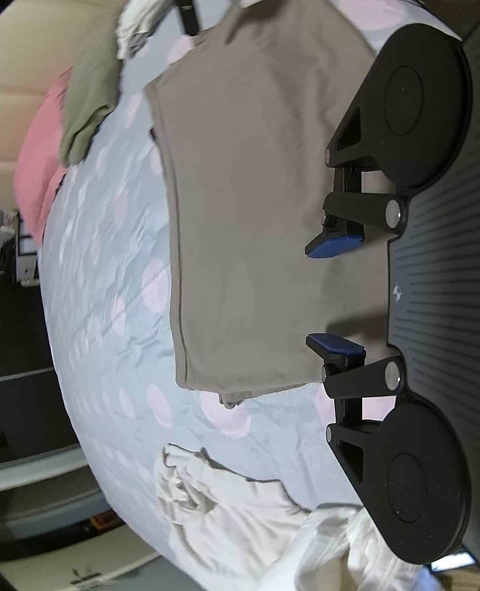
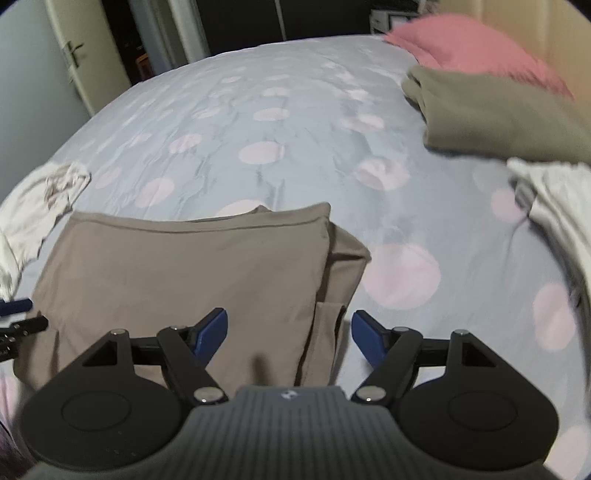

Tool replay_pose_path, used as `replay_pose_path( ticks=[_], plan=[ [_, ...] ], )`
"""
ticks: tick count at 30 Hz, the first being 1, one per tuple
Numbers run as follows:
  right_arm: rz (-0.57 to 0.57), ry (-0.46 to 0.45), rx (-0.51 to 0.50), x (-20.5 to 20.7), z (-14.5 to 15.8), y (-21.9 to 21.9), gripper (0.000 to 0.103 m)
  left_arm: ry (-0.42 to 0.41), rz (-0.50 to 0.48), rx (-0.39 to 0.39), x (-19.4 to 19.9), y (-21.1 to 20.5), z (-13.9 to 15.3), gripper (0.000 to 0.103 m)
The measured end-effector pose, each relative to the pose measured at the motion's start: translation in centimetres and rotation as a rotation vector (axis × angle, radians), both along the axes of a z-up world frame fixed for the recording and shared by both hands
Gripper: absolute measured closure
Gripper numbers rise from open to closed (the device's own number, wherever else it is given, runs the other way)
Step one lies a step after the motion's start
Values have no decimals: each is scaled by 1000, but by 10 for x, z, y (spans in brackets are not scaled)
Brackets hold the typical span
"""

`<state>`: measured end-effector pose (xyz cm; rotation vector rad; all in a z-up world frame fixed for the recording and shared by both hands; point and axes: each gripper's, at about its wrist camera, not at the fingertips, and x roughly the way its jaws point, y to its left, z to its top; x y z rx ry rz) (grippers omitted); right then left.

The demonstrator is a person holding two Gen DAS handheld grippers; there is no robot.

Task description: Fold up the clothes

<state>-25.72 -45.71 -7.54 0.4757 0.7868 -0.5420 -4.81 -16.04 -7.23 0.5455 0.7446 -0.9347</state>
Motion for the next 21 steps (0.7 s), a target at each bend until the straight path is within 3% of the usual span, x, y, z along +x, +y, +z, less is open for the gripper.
replay_pose_path(
  ticks=[11, 17, 21],
  plan=[
    [-70, -38, 65, 11, -17, -22, 32, 32, 64, -37, 25, -4, -7, 60],
    [-151, -38, 153, 11, -35, -43, 32, 38, 90, -39, 34, -10, -10, 60],
    [-192, -17, 188, 15, -48, -50, 42, 39, 103, -38, 39, -14, -12, 60]
  ],
)
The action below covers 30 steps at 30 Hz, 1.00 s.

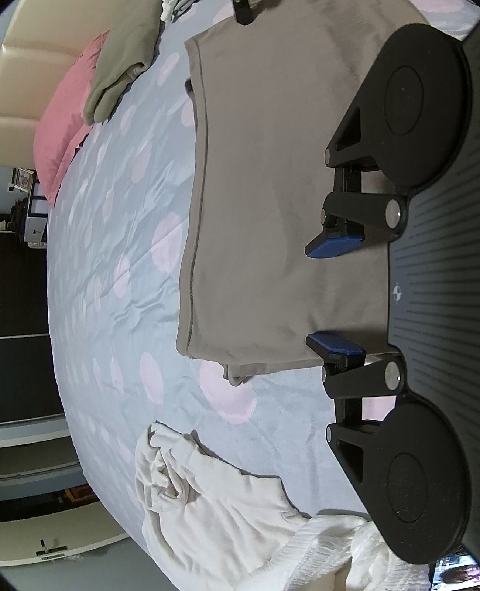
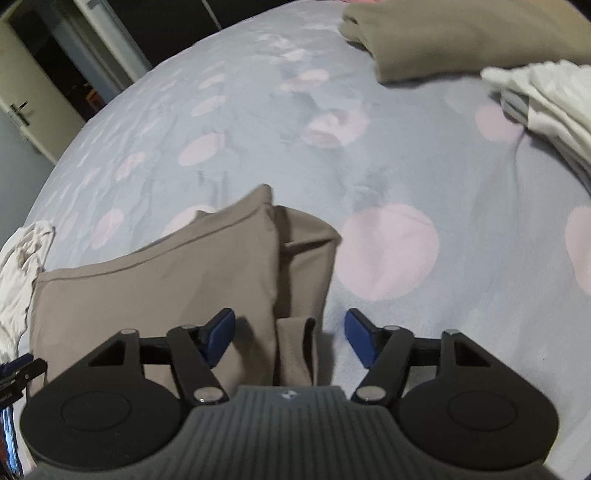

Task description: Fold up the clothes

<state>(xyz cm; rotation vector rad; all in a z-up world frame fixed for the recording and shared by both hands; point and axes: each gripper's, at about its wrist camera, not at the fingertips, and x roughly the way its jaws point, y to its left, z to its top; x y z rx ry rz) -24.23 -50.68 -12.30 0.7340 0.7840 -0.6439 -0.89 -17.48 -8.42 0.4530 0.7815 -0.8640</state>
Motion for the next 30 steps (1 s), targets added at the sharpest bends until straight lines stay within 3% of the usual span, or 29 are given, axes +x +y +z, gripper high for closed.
replay_pose_path(
  ticks=[2, 4, 6, 7, 16, 23, 30],
  plan=[
    [14, 23, -21, 3, 0, 4, 51, 1, 3, 0, 2, -2, -1, 60],
    [33, 27, -28, 5, 1, 8, 66, 0, 5, 1, 2, -4, -1, 60],
    [33, 5, -5, 3, 1, 9, 87, -1, 6, 3, 2, -5, -1, 60],
    [29, -8, 6, 2, 2, 8, 91, -3, 4, 4, 1, -5, -1, 60],
    [41, -79, 32, 8, 29, 16, 93, -17, 0, 4, 0, 2, 3, 60],
    [115, -180, 88, 32, 66, 43, 94, -9, 5, -21, 1, 15, 10, 60],
    [168, -249, 185, 70, 83, 74, 94, 5, -2, -50, 3, 25, 15, 60]
  ],
)
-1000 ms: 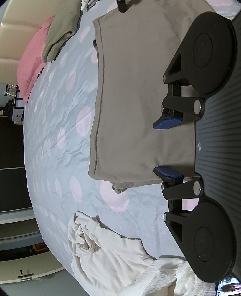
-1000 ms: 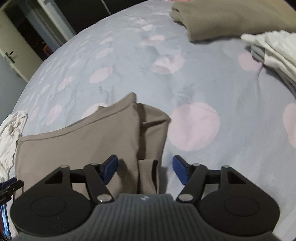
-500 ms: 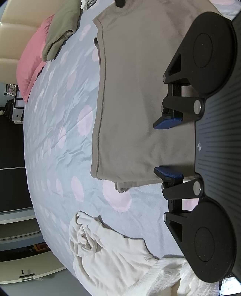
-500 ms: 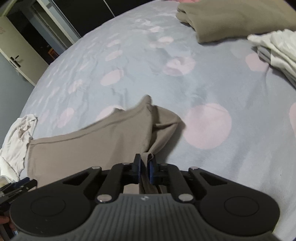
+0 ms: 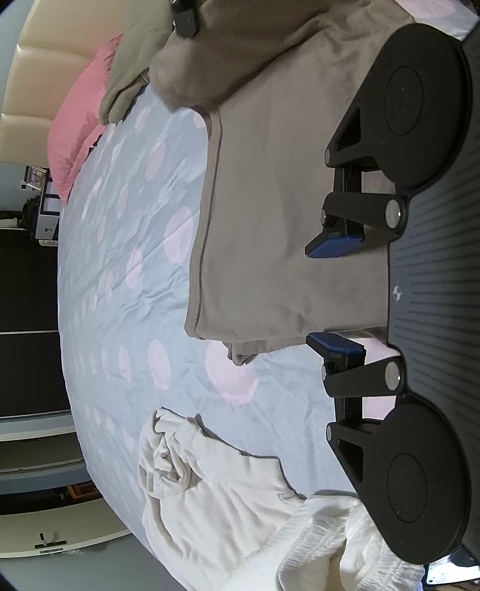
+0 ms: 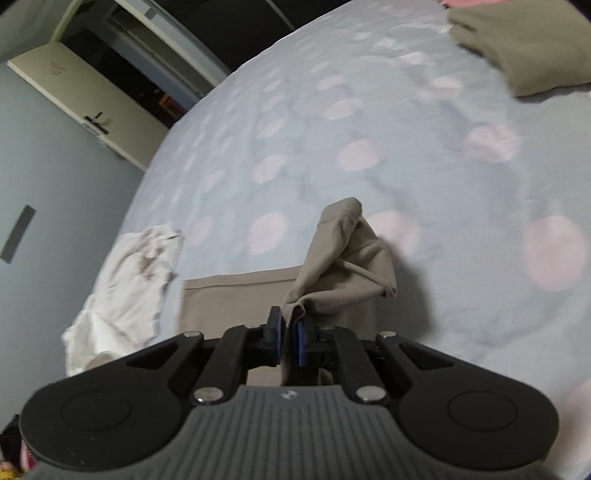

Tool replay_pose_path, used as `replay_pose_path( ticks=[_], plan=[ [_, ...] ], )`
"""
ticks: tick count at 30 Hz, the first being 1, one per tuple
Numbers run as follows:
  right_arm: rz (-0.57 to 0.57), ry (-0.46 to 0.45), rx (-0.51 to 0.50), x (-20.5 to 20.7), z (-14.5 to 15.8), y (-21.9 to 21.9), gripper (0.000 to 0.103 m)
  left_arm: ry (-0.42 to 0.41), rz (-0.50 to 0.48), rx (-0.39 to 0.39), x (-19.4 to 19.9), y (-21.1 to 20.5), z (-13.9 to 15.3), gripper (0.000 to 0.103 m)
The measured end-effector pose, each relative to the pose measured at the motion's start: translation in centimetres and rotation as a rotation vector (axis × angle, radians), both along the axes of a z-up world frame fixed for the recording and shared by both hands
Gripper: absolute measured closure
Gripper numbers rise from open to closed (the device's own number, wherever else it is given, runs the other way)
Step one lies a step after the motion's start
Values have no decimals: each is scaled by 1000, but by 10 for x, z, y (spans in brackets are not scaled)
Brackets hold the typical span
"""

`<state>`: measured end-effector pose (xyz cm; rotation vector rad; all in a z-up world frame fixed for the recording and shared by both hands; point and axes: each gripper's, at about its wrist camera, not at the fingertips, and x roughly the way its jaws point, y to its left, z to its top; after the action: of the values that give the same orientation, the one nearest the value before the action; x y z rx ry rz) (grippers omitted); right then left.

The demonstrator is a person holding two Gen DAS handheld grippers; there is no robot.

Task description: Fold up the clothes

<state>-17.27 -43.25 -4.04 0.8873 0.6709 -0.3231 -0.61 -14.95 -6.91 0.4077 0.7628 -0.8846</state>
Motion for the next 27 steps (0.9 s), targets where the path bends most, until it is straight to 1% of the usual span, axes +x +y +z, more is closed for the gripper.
replay_pose_path(
  ticks=[4, 10, 15, 20, 26, 27],
  plan=[
    [47, -35, 40, 31, 8, 23, 94, 11, -11, -10, 2, 4, 1, 67],
    [119, -59, 67, 81, 10, 58, 94, 29, -2, -44, 8, 9, 6, 70],
    [156, -70, 113, 119, -1, 79, 94, 12, 6, -50, 12, 13, 12, 70],
    [191, -54, 122, 152, -16, 95, 94, 2, 17, -33, 16, 17, 12, 70],
    [203, 22, 109, 179, -47, 102, 94, 10, 35, -8, 22, 24, 6, 70],
    [211, 23, 111, 181, -50, 102, 89, 10, 41, -8, 23, 26, 6, 70]
  ],
)
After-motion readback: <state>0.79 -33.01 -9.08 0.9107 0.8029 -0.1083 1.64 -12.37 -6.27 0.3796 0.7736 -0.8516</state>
